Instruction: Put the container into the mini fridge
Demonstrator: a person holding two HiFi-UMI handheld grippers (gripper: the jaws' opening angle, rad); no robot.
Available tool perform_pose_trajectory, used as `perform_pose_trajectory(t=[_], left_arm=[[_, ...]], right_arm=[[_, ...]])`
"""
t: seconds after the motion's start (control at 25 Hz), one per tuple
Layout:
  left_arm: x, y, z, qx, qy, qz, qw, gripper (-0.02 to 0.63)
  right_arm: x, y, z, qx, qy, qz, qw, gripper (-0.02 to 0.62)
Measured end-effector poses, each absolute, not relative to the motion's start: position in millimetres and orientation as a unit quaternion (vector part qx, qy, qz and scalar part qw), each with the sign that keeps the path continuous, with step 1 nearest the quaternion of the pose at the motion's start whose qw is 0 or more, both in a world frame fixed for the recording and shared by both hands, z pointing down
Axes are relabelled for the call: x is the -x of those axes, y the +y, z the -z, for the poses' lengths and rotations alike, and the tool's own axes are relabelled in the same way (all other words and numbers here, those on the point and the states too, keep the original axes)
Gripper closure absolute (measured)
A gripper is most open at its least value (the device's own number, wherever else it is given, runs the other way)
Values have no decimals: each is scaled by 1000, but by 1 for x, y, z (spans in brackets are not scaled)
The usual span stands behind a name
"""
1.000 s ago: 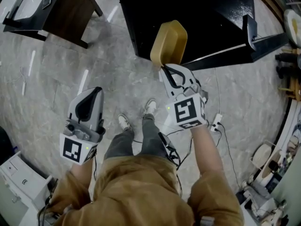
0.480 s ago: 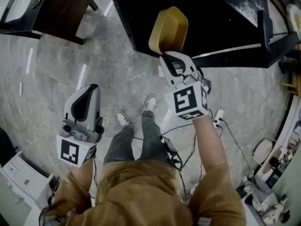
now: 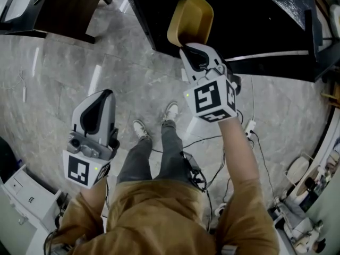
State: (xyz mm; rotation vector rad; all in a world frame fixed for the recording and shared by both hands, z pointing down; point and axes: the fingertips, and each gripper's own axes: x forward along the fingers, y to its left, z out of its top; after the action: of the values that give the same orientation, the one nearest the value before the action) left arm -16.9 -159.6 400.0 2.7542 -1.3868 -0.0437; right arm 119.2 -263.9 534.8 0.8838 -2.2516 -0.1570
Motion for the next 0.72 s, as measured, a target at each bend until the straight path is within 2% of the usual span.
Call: perform_pose_trajectory(t=[0.72], left_arm=[[15,-190,-417,-886,-461,9,50,606]], right_arm=[[-118,-321,-566,-334,-862,64,375,588]])
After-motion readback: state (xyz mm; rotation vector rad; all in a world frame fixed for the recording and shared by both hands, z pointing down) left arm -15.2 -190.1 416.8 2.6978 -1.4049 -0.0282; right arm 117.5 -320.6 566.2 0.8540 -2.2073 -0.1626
